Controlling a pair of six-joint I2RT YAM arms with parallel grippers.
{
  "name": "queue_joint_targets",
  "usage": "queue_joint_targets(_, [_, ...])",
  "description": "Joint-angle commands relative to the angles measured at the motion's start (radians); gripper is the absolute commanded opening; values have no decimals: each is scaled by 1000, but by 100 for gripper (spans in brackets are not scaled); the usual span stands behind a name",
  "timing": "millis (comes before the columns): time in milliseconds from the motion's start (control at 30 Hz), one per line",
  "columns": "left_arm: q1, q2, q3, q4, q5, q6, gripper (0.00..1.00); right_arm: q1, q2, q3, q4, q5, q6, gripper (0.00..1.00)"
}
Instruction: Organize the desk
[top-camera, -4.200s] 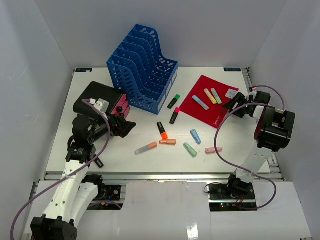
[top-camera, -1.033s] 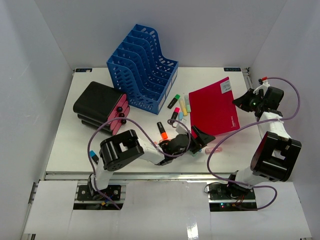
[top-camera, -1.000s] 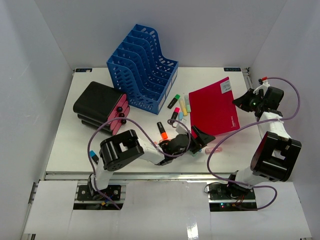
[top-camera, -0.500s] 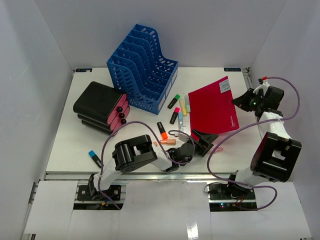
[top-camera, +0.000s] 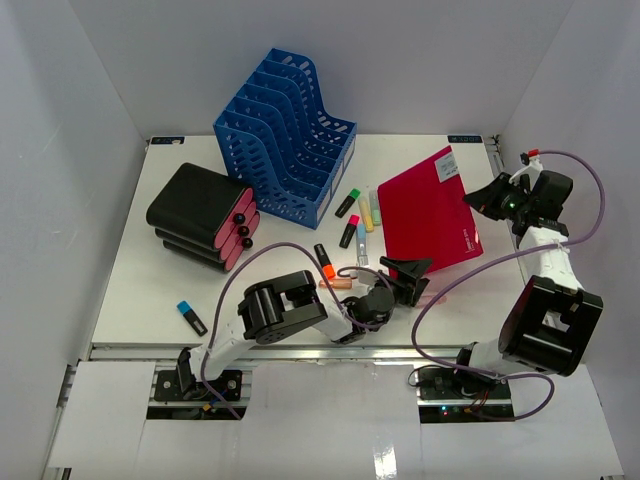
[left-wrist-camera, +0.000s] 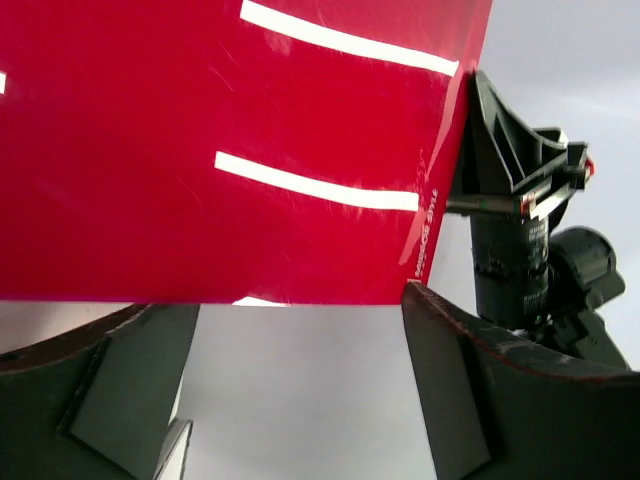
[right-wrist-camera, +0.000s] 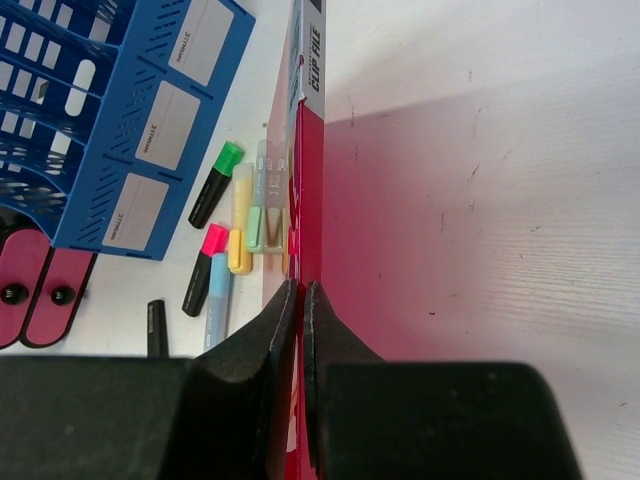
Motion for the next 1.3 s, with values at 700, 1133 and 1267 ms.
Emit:
queue_joint_targets(700, [25,62,40,265,-114,37,37,-14,-112,-117,-46,-47,-25,8])
queue_joint_targets(1133, [37,86,61,386,-1,91,0,-40,-155,-172,-58,-70,-70,8])
queue_joint_targets(1267, [37,106,84,444,51,124,0,-51,-157,-183,-56,-83,-80,12])
